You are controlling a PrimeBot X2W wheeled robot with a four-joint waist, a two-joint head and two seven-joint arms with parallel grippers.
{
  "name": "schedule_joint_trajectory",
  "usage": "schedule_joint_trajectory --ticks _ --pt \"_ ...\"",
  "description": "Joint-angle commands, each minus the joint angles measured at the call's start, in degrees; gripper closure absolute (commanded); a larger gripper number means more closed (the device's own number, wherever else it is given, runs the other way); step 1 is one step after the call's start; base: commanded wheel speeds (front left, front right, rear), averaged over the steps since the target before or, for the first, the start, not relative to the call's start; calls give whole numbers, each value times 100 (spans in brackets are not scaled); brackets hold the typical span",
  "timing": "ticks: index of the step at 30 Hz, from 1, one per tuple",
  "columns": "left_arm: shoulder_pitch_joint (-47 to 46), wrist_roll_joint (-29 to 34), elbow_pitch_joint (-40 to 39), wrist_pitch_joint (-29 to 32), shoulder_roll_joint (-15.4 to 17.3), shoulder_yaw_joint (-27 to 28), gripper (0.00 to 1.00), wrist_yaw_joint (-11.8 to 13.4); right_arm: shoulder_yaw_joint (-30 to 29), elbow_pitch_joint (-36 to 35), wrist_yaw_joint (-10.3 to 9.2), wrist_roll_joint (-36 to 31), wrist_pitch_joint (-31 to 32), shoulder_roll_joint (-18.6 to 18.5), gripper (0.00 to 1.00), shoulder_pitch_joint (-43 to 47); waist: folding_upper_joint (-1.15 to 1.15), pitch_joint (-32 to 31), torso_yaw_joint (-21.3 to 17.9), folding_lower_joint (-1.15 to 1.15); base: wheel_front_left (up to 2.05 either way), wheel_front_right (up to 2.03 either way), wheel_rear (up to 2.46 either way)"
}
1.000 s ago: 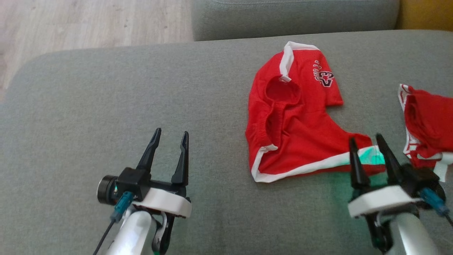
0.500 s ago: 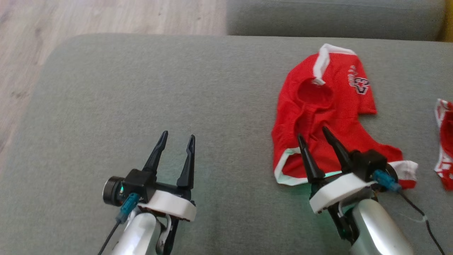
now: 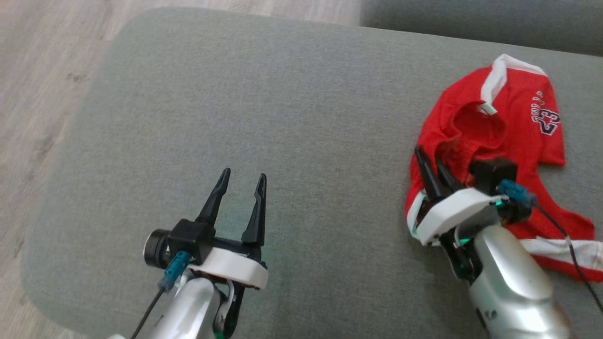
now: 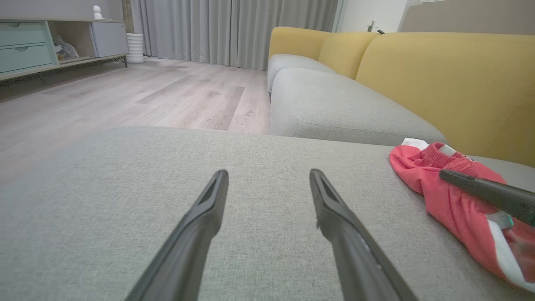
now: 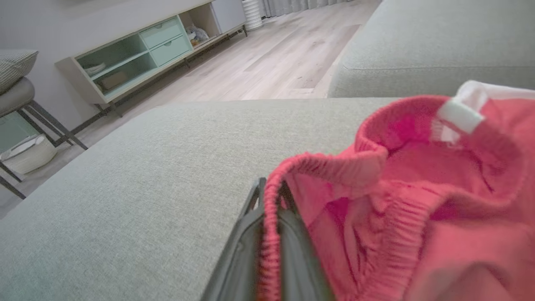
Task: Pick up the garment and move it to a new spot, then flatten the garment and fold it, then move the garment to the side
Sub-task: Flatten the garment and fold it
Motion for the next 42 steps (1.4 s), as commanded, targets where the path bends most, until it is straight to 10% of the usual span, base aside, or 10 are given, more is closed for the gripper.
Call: schedule_joint_trajectory --ticks 1,12,13,14,26,34,42 --pt "-199 -65 -175 -54 30 127 0 50 207 -132 -4 -65 -62 -42 100 -297 0 25 90 -1 0 0 0" --pt "-254 -234 -159 -54 30 2 0 114 1625 463 -4 -1081 1097 -82 93 -1319 0 75 371 -1 0 0 0" --pt "-257 -245 -150 -54 30 -14 0 117 1850 572 -4 -1153 1208 -54 13 -1407 0 87 387 -1 0 0 0" --pt "-264 -260 -141 -54 30 -33 0 122 2068 662 -4 -1198 1249 -18 0 -1493 0 101 401 -1 0 0 0" --pt "-314 -206 -14 -54 30 21 0 169 3807 1157 -4 -334 1210 200 0 -1870 0 -55 105 -1 0 0 0" --pt "-207 31 -38 -54 33 397 0 97 3068 968 -4 -93 704 -249 0 -1499 0 -433 -485 -1 0 0 0" --pt "-29 221 -182 -54 33 660 0 13 840 274 -4 -226 -428 -671 0 -341 0 -746 -953 -1 0 0 0"
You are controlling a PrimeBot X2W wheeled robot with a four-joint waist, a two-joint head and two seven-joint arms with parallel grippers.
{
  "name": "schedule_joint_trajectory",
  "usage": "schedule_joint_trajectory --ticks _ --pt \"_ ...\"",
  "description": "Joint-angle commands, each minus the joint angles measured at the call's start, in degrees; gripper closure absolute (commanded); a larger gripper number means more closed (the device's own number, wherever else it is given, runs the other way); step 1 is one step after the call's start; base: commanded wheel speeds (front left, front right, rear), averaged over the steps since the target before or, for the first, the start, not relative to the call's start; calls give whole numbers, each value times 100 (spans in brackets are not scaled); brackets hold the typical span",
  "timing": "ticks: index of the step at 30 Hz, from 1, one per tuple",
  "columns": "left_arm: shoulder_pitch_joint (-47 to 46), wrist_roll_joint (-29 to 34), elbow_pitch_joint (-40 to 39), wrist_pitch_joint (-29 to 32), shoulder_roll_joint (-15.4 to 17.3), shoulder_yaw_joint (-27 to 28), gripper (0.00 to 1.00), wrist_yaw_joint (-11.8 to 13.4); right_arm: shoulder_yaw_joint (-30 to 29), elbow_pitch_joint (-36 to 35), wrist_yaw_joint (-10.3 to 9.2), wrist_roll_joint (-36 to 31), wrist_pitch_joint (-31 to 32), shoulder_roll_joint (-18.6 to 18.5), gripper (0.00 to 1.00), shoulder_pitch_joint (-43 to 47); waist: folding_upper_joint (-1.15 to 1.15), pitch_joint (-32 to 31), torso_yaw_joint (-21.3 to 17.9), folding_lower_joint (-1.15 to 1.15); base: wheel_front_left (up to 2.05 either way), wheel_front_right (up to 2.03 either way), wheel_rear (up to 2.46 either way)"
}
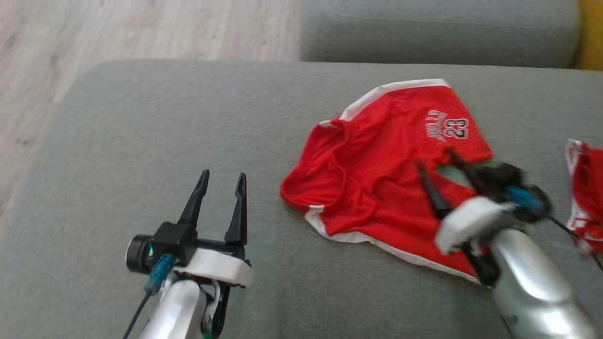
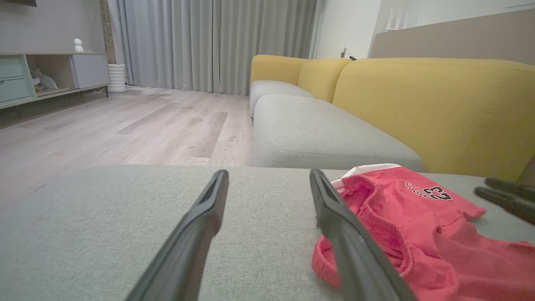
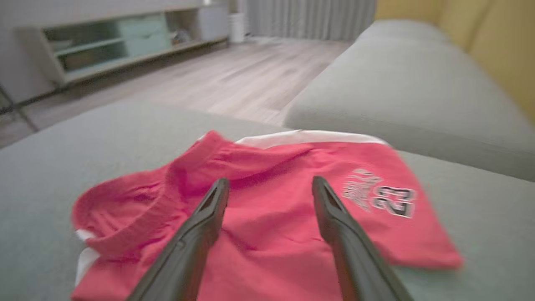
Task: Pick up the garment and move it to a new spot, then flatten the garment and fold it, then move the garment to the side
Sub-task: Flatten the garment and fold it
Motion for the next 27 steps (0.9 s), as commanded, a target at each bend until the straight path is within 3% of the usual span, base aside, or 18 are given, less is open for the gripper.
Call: schedule_joint_trajectory --ticks 1,5,8,16,18,21,27 --pt "-105 58 -209 -54 31 242 0 -36 -257 -263 -4 -138 -177 -18 0 142 0 -107 -196 1 0 0 0" --pt "-14 114 -254 -54 30 279 0 -92 -1477 -840 -4 -584 -425 245 0 1071 0 -115 -406 1 0 0 0" --pt "54 125 -269 -54 29 303 0 -120 -2002 -1392 -4 -899 -465 570 0 1783 0 -93 -542 1 0 0 0" --pt "22 265 -209 -54 42 298 0 -279 -2388 -2258 -4 -1122 -472 850 0 2537 0 41 -786 1 0 0 0" --pt "-80 351 -166 -54 123 208 0 -455 -2415 -2355 -4 -1141 -473 860 0 2525 0 80 -845 1 0 0 0" --pt "-298 516 128 -41 417 -233 0 -736 -2432 -2423 -4 -1054 -473 864 0 2499 0 147 -914 1 0 0 0" --pt "-1018 628 602 299 1107 -1630 0 -838 -2403 -2455 -4 -964 -474 866 0 2444 0 378 -1015 1 0 0 0"
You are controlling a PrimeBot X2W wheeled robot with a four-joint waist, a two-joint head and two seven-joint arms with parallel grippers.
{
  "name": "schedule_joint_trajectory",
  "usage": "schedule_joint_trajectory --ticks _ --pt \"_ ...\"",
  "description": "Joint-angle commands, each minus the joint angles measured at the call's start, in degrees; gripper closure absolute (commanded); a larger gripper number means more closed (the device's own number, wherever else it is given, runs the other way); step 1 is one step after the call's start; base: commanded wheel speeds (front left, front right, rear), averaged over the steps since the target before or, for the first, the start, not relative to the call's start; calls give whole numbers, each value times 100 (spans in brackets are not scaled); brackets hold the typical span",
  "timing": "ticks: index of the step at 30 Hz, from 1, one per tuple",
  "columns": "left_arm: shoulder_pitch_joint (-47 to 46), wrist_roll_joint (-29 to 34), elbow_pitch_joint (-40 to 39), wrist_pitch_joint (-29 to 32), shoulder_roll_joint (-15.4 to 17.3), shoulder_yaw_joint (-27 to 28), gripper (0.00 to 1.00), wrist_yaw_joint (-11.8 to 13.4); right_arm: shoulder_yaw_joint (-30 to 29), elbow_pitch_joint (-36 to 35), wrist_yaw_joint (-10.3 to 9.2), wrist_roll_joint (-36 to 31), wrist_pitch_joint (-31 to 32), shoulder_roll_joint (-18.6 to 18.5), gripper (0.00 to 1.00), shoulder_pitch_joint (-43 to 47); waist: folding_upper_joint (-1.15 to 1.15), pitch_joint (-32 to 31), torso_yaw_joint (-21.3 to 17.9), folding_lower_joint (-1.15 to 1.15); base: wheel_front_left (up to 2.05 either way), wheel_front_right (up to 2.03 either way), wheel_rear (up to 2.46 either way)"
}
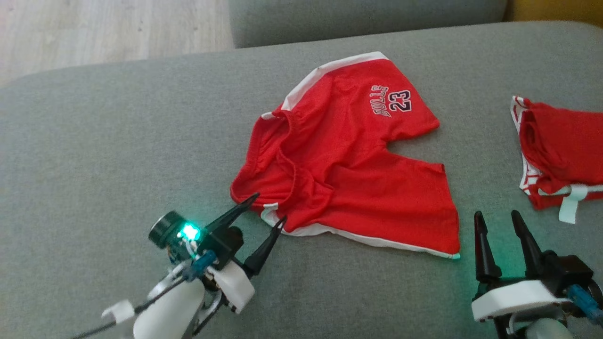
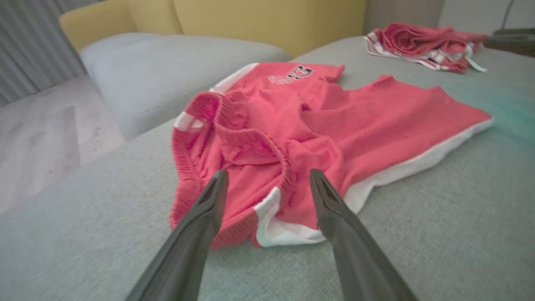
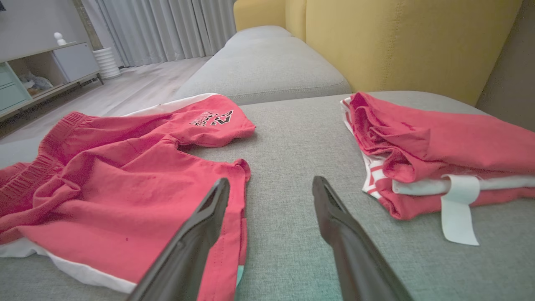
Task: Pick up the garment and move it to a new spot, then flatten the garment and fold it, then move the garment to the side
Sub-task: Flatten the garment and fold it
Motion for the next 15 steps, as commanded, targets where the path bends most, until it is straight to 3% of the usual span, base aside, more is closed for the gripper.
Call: schedule_joint_trajectory --ticks 1,6,14,15 --pt "-423 -103 -82 36 222 -74 0 -15 143 -184 -4 67 -78 -29 0 -224 0 92 -52 -1 0 0 0" --pt "-998 -456 138 185 591 -967 0 -17 242 -166 -4 160 -78 -29 0 -316 0 246 -138 -1 0 0 0" --pt "-1520 -929 498 297 818 -1710 0 -18 270 -106 -4 199 -78 -29 0 -379 0 309 -252 -1 0 0 0" --pt "-1554 -984 526 300 831 -1768 9 -18 271 -102 -4 199 -78 -28 0 -377 0 311 -261 -1 0 0 0"
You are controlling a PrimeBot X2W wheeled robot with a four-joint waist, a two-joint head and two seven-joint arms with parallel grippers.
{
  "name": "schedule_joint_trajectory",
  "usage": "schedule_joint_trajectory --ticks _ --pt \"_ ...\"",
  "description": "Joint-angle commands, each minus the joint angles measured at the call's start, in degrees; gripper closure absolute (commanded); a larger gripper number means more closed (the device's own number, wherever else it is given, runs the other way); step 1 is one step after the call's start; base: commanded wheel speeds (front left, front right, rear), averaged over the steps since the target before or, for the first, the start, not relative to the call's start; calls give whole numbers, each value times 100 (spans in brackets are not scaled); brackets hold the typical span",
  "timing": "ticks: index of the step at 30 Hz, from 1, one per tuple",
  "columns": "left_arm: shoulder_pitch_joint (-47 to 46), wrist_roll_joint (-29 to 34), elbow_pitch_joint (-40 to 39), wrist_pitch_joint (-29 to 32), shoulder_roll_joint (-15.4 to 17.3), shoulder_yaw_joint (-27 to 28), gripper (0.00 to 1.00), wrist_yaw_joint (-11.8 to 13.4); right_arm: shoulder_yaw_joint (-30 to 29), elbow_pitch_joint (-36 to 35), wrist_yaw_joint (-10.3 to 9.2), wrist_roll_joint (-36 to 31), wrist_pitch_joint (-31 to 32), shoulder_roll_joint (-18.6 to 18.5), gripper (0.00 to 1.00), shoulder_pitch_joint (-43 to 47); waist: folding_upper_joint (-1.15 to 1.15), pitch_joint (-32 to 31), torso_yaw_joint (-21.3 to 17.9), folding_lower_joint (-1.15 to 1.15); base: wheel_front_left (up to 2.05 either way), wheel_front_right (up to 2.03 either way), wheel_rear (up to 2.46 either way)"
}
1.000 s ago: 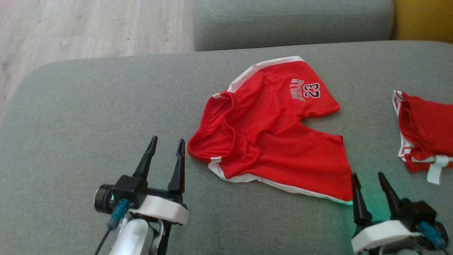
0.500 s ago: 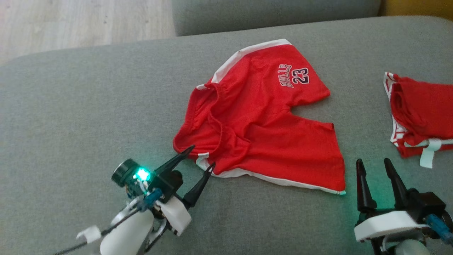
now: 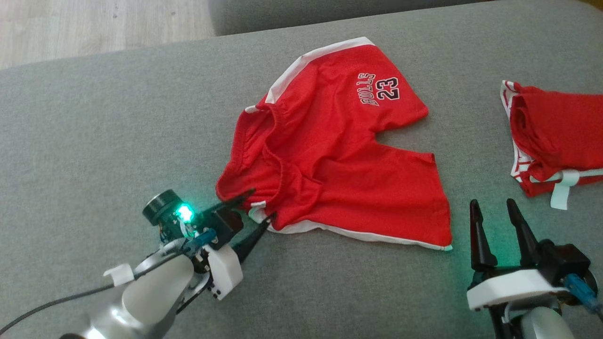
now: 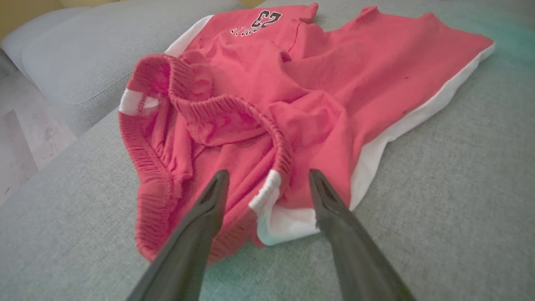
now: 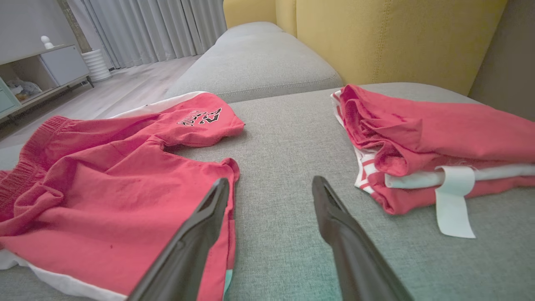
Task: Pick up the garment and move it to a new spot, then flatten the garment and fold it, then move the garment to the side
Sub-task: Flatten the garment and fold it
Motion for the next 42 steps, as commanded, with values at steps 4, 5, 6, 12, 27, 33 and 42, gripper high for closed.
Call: schedule_joint_trajectory --ticks 4,5,6,12,27,33,42 --pt "-398 -246 -13 19 227 -136 100 11 149 -133 -4 52 -77 -29 0 -131 0 -1 -30 0 0 0 0" --pt "-425 -294 -3 13 236 -193 100 11 162 -128 -4 52 -77 -29 0 -130 0 -2 -30 0 0 0 0" --pt "-448 -339 6 -1 242 -238 100 10 187 -117 -4 45 -77 -29 0 -127 0 -5 -29 0 0 0 0" --pt "-474 -730 -65 -223 281 -159 100 12 674 288 -4 -174 -74 -29 0 23 0 -63 30 0 0 0 0" --pt "-249 -1116 -444 -423 337 127 100 206 1118 903 -4 183 387 -325 0 39 0 -164 237 0 0 0 0" --pt "-235 -1148 -486 -418 352 120 100 253 1104 972 -4 133 412 -298 0 13 0 -181 257 0 0 0 0" --pt "-230 -1198 -515 -395 384 100 100 286 1152 931 -4 102 326 -312 100 -54 0 -206 240 0 0 0 0"
